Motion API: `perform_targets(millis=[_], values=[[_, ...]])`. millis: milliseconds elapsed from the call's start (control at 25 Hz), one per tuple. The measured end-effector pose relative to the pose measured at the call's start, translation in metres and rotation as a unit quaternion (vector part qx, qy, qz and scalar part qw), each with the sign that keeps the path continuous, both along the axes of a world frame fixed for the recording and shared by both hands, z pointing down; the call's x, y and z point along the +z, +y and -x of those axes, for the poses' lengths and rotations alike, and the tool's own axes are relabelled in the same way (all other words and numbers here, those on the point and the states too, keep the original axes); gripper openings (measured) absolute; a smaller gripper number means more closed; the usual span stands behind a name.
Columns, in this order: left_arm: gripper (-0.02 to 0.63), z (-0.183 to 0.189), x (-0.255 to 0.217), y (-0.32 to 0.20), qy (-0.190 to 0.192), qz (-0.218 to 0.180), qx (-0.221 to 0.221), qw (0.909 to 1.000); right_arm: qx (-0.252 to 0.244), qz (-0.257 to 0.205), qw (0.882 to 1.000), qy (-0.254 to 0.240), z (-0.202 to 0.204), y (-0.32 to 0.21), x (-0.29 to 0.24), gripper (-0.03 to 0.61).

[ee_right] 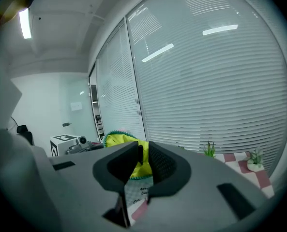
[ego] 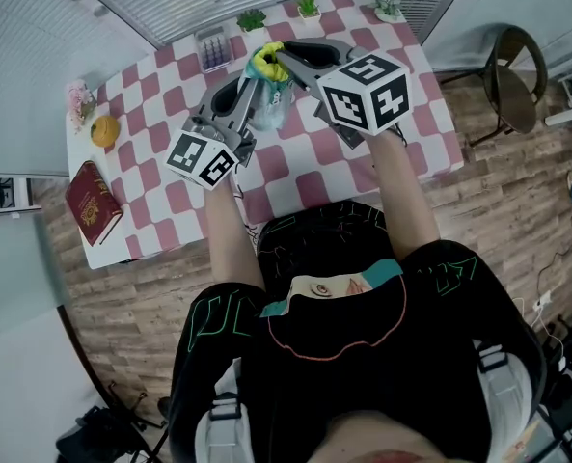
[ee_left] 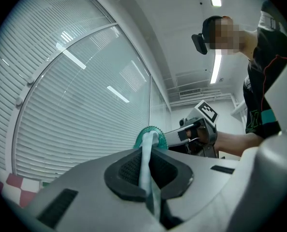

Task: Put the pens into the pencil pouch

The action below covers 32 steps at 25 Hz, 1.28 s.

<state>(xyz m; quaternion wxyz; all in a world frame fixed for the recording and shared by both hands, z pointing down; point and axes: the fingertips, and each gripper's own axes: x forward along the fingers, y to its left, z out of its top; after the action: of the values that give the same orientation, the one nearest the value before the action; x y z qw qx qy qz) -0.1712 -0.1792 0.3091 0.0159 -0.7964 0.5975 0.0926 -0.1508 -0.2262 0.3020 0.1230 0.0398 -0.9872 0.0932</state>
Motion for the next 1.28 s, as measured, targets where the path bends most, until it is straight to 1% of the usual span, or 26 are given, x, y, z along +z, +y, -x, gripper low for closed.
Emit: perform_targets(millis=[200, 280, 360, 440, 560, 760, 840, 960, 1040, 1120, 1200, 1280], values=[[0.000, 0.011, -0.001, -0.001, -0.013, 0.009, -0.044, 0.9989, 0.027, 0.012, 0.999, -0.034, -0.005, -0.011, -0.007, 0.052], [0.000, 0.018, -0.006, 0.000, -0.013, 0.010, -0.065, 0.9977, 0.030, 0.022, 0.998, -0.042, -0.007, -0.014, -0.009, 0.020], [0.000, 0.026, -0.014, 0.002, -0.004, 0.005, -0.086, 0.9963, 0.032, 0.030, 0.998, -0.051, -0.007, -0.016, -0.012, 0.003], [0.000, 0.032, -0.024, 0.004, -0.002, -0.001, -0.105, 0.9945, 0.037, 0.032, 0.997, -0.061, -0.008, -0.019, -0.014, 0.003], [0.000, 0.042, -0.034, 0.006, -0.017, 0.007, -0.143, 0.9896, 0.048, 0.031, 0.996, -0.075, -0.011, -0.025, -0.017, 0.003], [0.000, 0.061, -0.039, 0.011, -0.040, 0.037, -0.216, 0.9749, 0.068, 0.015, 0.994, -0.085, -0.015, -0.034, -0.017, 0.002], [0.000, 0.066, -0.039, 0.013, -0.050, 0.047, -0.239, 0.9686, 0.075, 0.006, 0.994, -0.081, -0.015, -0.037, -0.015, 0.002], [0.000, 0.073, -0.037, 0.015, -0.056, 0.061, -0.270, 0.9594, 0.087, -0.009, 0.993, -0.076, -0.015, -0.040, -0.011, 0.002], [0.000, 0.076, -0.033, 0.015, -0.059, 0.068, -0.289, 0.9531, 0.103, -0.028, 0.991, -0.075, -0.017, -0.043, -0.011, 0.002], [0.000, 0.077, -0.028, 0.015, -0.074, 0.074, -0.309, 0.9453, 0.122, -0.050, 0.988, -0.077, -0.019, -0.046, -0.011, 0.002], [0.000, 0.078, -0.022, 0.016, -0.087, 0.081, -0.327, 0.9374, 0.142, -0.071, 0.984, -0.081, -0.022, -0.050, -0.011, 0.003], [0.000, 0.081, -0.017, 0.018, -0.089, 0.084, -0.343, 0.9315, 0.162, -0.096, 0.979, -0.083, -0.025, -0.053, -0.011, 0.003]])
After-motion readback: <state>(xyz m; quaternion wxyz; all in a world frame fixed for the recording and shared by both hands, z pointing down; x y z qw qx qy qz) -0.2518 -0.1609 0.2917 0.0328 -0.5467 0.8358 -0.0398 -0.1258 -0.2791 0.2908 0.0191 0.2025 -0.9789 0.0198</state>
